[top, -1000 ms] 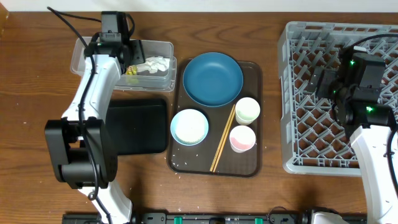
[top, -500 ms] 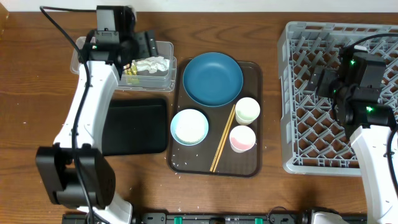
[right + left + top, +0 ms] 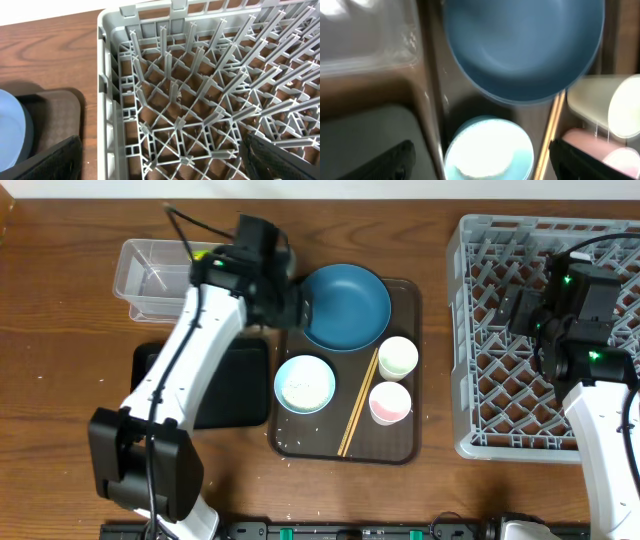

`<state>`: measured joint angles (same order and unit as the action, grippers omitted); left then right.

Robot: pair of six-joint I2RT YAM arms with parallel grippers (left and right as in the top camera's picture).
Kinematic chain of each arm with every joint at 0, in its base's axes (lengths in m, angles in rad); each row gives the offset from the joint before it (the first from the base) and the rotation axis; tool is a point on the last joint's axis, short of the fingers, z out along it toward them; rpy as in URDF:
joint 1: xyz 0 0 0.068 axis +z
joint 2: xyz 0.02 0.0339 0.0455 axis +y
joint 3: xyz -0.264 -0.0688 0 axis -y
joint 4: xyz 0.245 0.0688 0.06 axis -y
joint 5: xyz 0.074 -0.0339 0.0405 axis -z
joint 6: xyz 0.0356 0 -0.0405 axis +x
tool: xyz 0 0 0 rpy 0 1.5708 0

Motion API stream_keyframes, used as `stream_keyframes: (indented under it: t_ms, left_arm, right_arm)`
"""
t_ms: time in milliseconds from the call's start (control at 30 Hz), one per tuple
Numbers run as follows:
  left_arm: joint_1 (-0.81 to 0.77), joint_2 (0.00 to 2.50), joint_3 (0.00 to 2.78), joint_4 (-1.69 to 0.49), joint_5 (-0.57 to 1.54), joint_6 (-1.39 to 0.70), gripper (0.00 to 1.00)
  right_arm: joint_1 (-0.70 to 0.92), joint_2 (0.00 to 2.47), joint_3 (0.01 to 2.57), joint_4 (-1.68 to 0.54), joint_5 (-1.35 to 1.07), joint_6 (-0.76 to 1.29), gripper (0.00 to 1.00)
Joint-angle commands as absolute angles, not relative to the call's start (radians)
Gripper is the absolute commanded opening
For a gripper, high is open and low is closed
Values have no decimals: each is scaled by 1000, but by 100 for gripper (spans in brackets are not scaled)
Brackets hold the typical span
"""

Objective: Sort waste into correct bins and load items into the dishwasher rack
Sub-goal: 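Reach the left gripper to the light-blue rice bowl and grasp its rim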

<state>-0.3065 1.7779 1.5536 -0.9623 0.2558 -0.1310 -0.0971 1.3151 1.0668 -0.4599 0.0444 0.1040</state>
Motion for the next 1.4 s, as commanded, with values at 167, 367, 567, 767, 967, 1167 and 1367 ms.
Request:
stream_keyframes:
  t_ms: [167, 367, 567, 767, 967, 1167, 1367]
  left_arm:
    - [-416, 1793, 1553, -1034, 242, -130, 88]
    - [-481, 1793, 1536, -1050, 242, -145, 88]
    - [-532, 1794, 1468, -1014, 193, -159, 86]
    - [-558, 1794, 1378, -936, 178, -163, 83]
    - [-562, 1794, 1251, -780, 178, -204, 76]
    - [-562, 1794, 1164, -668, 178, -204, 69]
    - [-563, 1794, 1115, -618, 178, -204, 62]
  right_arm:
    - [-102, 1303, 1088, -463, 55, 119, 96]
    - [-102, 1303, 1088, -476, 56, 119, 95]
    - [-102, 1303, 1088, -499, 56, 119, 95]
    - [-102, 1303, 1088, -573, 55, 120, 93]
    - [-102, 1303, 1088, -616, 55, 163, 92]
    - [-102, 1303, 1088, -649, 47, 187, 91]
    - [-101, 1303, 1088, -659, 40, 187, 89]
